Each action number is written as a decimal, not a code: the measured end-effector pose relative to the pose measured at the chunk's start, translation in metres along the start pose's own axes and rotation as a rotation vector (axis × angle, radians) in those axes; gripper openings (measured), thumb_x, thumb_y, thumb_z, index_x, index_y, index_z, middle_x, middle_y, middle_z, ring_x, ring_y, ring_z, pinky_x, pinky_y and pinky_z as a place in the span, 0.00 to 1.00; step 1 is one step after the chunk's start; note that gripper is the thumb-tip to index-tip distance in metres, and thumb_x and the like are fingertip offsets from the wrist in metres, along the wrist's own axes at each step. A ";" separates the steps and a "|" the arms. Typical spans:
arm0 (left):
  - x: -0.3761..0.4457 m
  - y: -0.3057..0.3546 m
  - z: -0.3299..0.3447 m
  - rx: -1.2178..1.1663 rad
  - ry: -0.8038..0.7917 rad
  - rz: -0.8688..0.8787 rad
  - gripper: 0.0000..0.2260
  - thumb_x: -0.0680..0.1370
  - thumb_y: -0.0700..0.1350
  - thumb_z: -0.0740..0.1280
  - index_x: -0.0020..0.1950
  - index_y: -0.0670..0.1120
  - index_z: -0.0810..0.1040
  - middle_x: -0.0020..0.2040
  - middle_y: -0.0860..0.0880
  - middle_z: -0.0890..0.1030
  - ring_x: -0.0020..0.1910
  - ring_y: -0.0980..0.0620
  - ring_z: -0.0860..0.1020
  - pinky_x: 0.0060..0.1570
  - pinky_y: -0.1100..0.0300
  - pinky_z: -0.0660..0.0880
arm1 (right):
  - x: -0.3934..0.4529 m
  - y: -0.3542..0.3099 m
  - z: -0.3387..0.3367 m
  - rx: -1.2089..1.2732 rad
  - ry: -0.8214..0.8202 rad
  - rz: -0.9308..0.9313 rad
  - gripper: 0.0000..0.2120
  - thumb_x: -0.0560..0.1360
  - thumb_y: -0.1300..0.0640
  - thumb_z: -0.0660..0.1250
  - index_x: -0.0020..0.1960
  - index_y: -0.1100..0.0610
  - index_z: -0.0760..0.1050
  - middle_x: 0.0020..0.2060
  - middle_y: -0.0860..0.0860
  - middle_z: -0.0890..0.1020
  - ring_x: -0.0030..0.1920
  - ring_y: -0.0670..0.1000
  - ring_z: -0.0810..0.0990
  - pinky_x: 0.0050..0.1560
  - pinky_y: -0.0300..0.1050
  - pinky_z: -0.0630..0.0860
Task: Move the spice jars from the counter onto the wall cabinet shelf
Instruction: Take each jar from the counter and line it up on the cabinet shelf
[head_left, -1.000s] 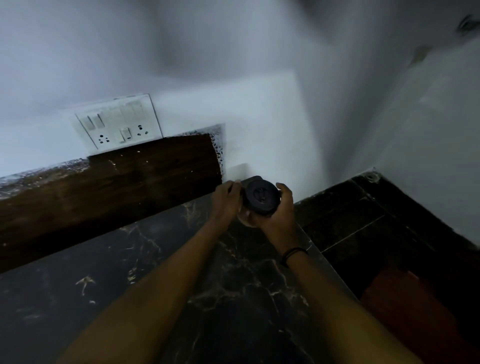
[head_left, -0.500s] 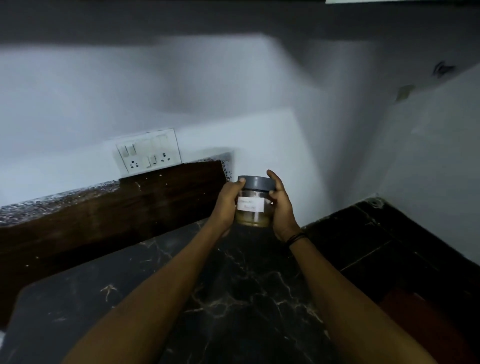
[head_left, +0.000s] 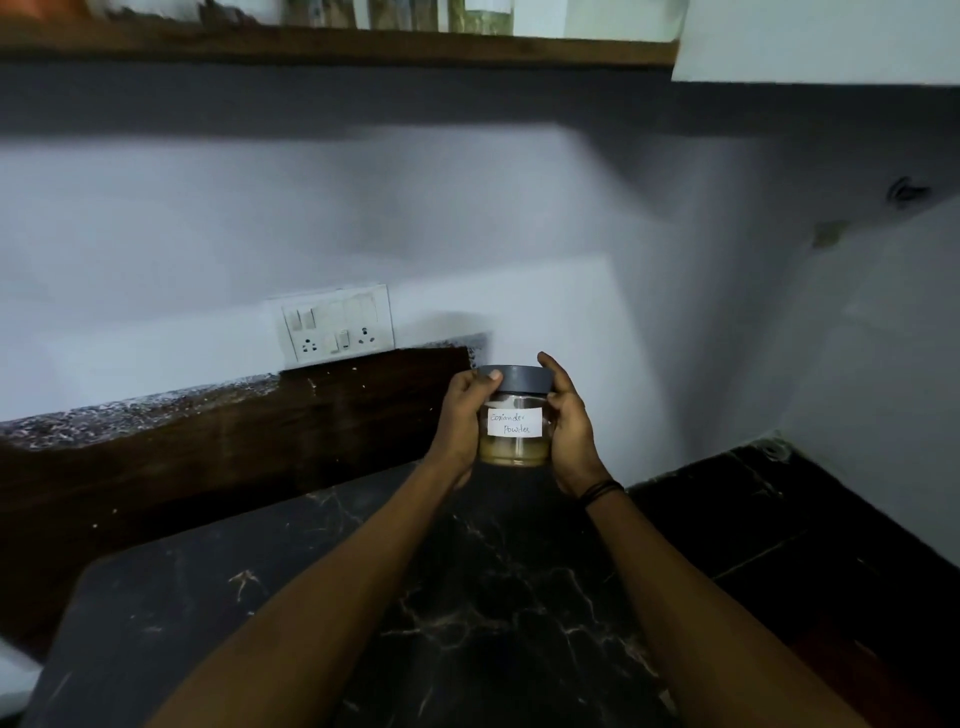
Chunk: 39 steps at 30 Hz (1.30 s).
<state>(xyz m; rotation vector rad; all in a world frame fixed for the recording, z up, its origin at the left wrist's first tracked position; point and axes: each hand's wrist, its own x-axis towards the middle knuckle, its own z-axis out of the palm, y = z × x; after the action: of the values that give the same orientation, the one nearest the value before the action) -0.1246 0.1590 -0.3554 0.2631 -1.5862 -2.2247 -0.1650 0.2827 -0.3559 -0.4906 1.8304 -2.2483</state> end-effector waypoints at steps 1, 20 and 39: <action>0.000 0.008 0.002 0.010 -0.006 0.021 0.15 0.72 0.51 0.69 0.52 0.43 0.73 0.43 0.48 0.81 0.38 0.55 0.83 0.35 0.61 0.79 | -0.001 -0.007 0.001 -0.019 0.007 -0.021 0.22 0.83 0.64 0.46 0.74 0.53 0.64 0.55 0.46 0.79 0.47 0.42 0.83 0.46 0.36 0.80; 0.058 0.287 0.131 0.311 -0.056 0.624 0.16 0.78 0.56 0.67 0.61 0.48 0.79 0.53 0.46 0.85 0.51 0.47 0.84 0.51 0.48 0.82 | 0.079 -0.292 0.032 -0.130 0.075 -0.606 0.24 0.76 0.48 0.56 0.72 0.45 0.66 0.57 0.44 0.80 0.51 0.40 0.81 0.43 0.35 0.78; 0.175 0.346 0.187 0.581 0.244 0.704 0.23 0.74 0.61 0.71 0.56 0.45 0.70 0.53 0.47 0.79 0.50 0.47 0.78 0.45 0.57 0.73 | 0.205 -0.373 0.023 -0.447 0.135 -0.642 0.23 0.73 0.54 0.67 0.67 0.51 0.68 0.52 0.45 0.78 0.50 0.45 0.78 0.54 0.46 0.78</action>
<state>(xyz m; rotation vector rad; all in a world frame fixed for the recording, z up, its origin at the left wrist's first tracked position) -0.2815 0.1499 0.0453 0.0973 -1.7908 -1.1468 -0.3260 0.2675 0.0380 -1.1729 2.5457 -2.2430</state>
